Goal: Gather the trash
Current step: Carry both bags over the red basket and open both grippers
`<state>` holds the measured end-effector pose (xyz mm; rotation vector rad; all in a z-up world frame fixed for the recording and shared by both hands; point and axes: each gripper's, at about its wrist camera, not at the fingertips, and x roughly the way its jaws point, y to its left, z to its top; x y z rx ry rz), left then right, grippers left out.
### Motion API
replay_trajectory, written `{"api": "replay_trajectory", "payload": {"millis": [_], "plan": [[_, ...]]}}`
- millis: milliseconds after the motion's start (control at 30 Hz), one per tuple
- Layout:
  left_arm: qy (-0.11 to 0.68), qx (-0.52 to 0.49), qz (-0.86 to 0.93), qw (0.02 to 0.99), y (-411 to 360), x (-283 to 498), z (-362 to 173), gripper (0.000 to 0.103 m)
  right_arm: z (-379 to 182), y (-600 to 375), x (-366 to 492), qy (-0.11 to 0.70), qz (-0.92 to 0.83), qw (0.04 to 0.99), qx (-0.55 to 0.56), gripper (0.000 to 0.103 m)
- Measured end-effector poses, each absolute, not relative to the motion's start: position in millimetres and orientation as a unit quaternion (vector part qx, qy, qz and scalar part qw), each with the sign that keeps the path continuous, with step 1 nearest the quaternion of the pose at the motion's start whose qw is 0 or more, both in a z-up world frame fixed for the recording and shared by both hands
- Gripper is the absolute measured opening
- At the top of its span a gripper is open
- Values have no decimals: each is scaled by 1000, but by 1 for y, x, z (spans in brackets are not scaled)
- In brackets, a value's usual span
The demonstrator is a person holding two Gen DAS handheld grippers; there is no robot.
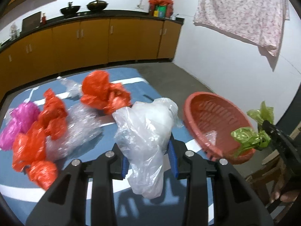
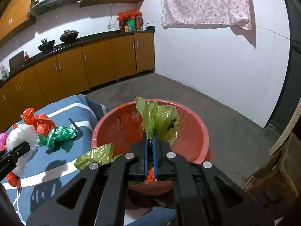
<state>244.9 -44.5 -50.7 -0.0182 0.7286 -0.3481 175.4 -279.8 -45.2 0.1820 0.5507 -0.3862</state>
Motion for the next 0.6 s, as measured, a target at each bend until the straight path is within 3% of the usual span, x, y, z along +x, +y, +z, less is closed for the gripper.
{"api": "replay_trajectory", "payload": {"millis": [600], "plan": [[341, 25, -276, 898, -154, 274, -52, 34, -48, -328, 189, 252, -231, 934, 106, 5]]}}
